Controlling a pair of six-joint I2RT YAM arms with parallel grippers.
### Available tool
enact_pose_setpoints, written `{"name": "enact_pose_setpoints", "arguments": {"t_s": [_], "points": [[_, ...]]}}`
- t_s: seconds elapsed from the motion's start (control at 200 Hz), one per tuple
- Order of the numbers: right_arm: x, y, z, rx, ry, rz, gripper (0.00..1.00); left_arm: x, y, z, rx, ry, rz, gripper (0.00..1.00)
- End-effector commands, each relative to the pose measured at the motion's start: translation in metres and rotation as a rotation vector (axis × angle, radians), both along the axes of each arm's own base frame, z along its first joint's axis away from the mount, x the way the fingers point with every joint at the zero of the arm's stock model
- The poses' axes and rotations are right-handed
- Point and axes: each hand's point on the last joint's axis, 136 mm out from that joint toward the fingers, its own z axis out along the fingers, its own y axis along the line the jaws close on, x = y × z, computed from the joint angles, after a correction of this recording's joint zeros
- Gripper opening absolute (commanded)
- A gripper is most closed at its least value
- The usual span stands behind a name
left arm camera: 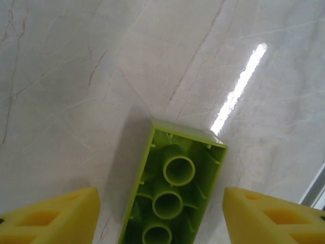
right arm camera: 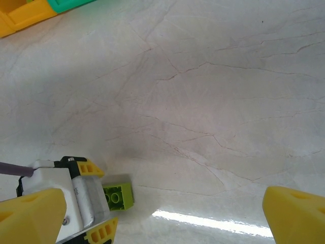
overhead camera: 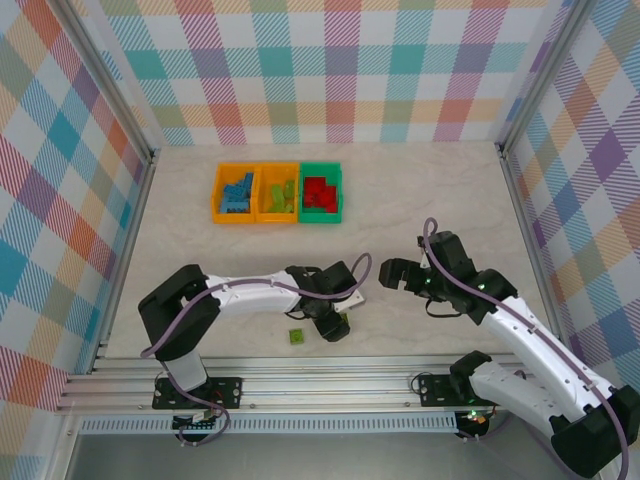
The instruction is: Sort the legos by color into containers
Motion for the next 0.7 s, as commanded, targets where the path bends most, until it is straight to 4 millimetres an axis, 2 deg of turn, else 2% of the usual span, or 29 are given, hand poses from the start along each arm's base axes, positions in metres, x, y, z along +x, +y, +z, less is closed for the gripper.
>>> {"name": "enact_pose_setpoints", "arguments": {"t_s": [0.0, 0.085, 0.155, 0.205, 0.275, 0.37, 0.51, 0.615, 0.7], "points": [[0.003, 0.001, -0.004, 0.013, 0.01, -0.013, 1.0, -0.001, 0.0, -0.008, 0.016, -0.01, -0.011, 0.58], [0.003, 0.002, -0.003, 0.012, 0.007, -0.01, 1.0, -0.004, 0.001, -0.016, 0.037, 0.015, -0.007, 0.54], [0.004, 0.001, -0.001, 0.011, 0.002, -0.012, 1.0, -0.006, 0.002, -0.021, 0.037, 0.026, -0.002, 0.39], [0.004, 0.001, 0.0, 0.011, -0.001, -0.014, 1.0, -0.005, 0.001, -0.019, 0.027, 0.024, 0.006, 0.33], [0.004, 0.001, 0.001, 0.014, -0.002, -0.013, 1.0, 0.0, -0.002, -0.009, 0.002, -0.003, 0.031, 0.3], [0.003, 0.003, 0.002, 0.023, 0.003, -0.002, 1.0, 0.014, -0.004, 0.017, -0.057, -0.081, 0.065, 0.25], [0.001, 0.022, 0.013, 0.102, -0.02, 0.089, 1.0, 0.062, 0.008, 0.077, -0.202, -0.222, 0.229, 0.26], [-0.003, 0.047, 0.028, 0.217, -0.051, 0.208, 1.0, 0.113, 0.034, 0.122, -0.284, -0.319, 0.416, 0.28], [-0.003, 0.06, 0.034, 0.274, -0.056, 0.258, 1.0, 0.155, 0.061, 0.146, -0.304, -0.374, 0.582, 0.29]]}}
